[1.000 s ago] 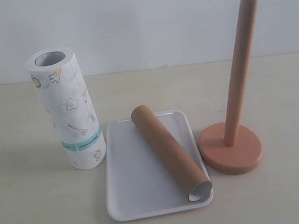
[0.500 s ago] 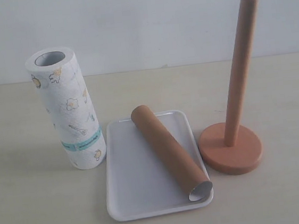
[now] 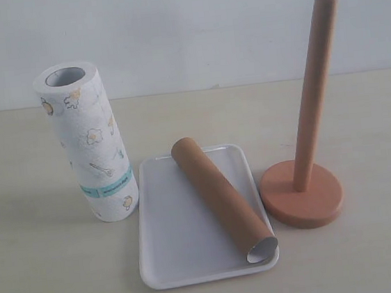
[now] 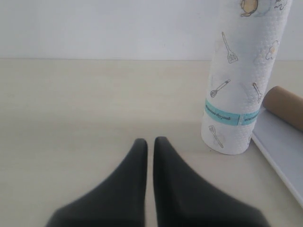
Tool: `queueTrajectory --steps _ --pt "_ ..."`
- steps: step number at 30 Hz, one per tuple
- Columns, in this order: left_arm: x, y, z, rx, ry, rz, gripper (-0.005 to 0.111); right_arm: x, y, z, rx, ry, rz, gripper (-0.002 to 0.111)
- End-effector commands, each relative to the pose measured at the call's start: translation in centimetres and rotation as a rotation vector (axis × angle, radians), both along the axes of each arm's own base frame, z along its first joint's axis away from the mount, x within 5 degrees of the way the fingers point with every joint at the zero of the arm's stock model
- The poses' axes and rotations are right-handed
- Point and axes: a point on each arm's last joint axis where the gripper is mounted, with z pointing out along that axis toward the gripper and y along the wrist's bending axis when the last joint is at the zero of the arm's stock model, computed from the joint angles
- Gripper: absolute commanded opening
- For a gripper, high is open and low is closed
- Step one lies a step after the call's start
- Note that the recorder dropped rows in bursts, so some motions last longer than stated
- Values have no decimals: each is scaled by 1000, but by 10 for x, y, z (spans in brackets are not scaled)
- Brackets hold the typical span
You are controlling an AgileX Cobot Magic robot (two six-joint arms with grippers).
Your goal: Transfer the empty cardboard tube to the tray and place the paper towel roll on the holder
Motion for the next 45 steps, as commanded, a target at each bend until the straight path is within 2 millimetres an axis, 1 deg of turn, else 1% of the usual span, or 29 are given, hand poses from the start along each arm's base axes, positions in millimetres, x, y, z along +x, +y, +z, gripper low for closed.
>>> queueTrajectory --steps 1,4,6,11,17,19,21,31,34,41,45 --pt "0 0 0 -6 -3 -4 4 -1 3 0 -18 -5 43 0" --pt "0 0 0 -6 -3 -4 4 -1 3 -1 -19 -3 44 0" --pt "0 0 0 -6 -3 -4 4 0 4 -6 -18 1 46 0" --pt "0 0 0 -6 -3 -4 4 0 4 -29 19 35 43 0" --pt "0 0 0 -6 -3 -4 4 -3 4 -55 55 -9 34 0" --pt "0 0 0 -4 -3 -4 4 -6 0 -54 80 -45 -16 0" --pt "0 0 0 -4 -3 -4 4 -9 -4 -57 88 -15 -68 0" --pt "0 0 0 -4 -3 -4 4 -25 -17 -64 72 4 -250 0" --pt "0 0 0 -4 -3 -4 4 -26 -18 -63 73 -18 -266 0" --pt "0 0 0 -4 -3 -4 4 -27 -18 -64 51 -5 -262 0" --pt "0 0 0 -4 -3 -4 4 -27 -17 -64 89 -4 -261 0"
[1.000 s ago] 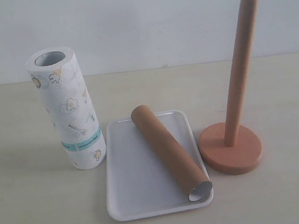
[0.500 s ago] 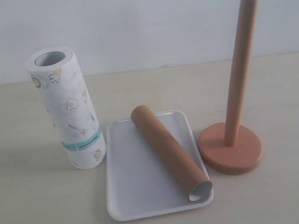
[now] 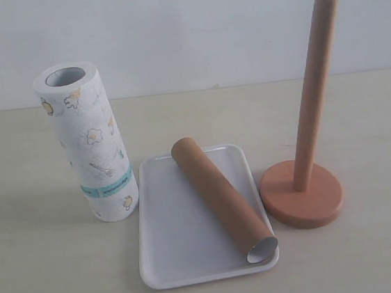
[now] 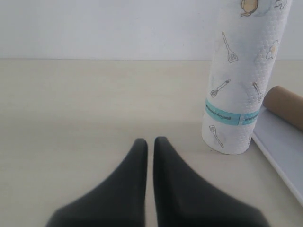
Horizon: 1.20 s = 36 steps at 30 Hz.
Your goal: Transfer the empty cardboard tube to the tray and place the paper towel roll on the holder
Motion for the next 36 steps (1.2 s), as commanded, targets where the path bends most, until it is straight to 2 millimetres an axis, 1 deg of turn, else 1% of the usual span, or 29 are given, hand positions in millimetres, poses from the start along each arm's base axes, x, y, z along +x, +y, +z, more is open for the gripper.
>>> queueTrajectory --steps 1,5,11,14,19,36 --pt "0 0 0 -7 -3 -4 4 0 1 0 30 -7 3 0" --pt "0 0 0 -7 -3 -4 4 0 2 0 52 -9 16 0" --pt "0 0 0 -7 -3 -4 4 0 5 0 -6 -3 64 0" --pt "0 0 0 -7 -3 -4 4 0 6 0 5 -4 65 0" --pt "0 0 0 -7 -3 -4 4 0 9 0 6 -2 121 0" --pt "0 0 0 -7 -3 -4 4 0 9 0 8 -2 123 0"
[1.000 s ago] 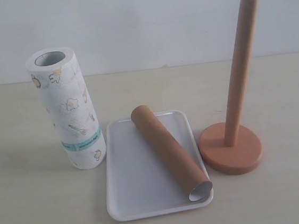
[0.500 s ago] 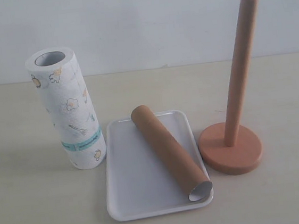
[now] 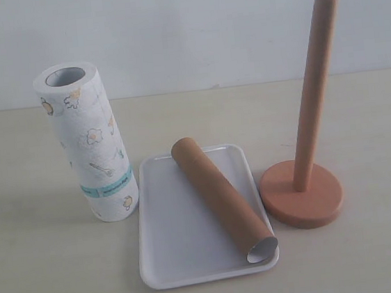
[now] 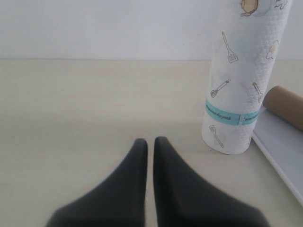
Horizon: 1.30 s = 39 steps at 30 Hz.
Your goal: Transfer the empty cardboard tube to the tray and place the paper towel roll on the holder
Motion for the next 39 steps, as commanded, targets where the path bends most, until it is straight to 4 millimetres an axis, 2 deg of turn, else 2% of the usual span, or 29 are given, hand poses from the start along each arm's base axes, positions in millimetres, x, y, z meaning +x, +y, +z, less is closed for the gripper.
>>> queueTrajectory --steps 1,36,39 --pt "0 0 0 -7 -3 -4 4 0 0 1 -2 -10 3 0" --pt "0 0 0 -7 -6 -4 4 0 0 1 9 -6 4 0" --pt "1 0 5 13 -60 -4 4 0 0 1 9 -6 4 0"
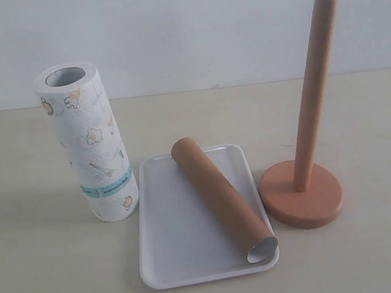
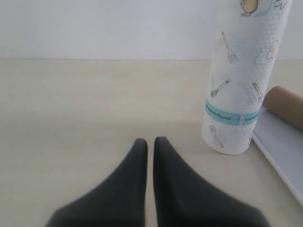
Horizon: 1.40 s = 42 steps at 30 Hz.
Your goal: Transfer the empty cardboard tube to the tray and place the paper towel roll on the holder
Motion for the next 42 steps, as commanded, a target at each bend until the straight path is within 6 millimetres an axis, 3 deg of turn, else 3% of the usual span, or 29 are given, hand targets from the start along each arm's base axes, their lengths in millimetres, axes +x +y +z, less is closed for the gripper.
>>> queueTrajectory --steps 1,8,13,18,25,36,42 --pt "2 0 9 15 -111 0 4 0 0 1 3 -8 3 0" --pt "0 3 41 -4 -464 36 4 0 0 1 3 -8 3 0" --pt "3 3 70 -8 -467 34 4 0 0 1 2 -8 3 0" --pt "24 1 99 0 -298 20 4 0 0 1 2 -8 3 0" --pt "55 1 101 5 -250 32 4 0 0 1 2 -8 3 0" --pt "63 1 104 -27 -292 43 4 0 0 1 2 -8 3 0" --pt "83 0 86 8 -150 38 4 0 0 1 2 -8 3 0"
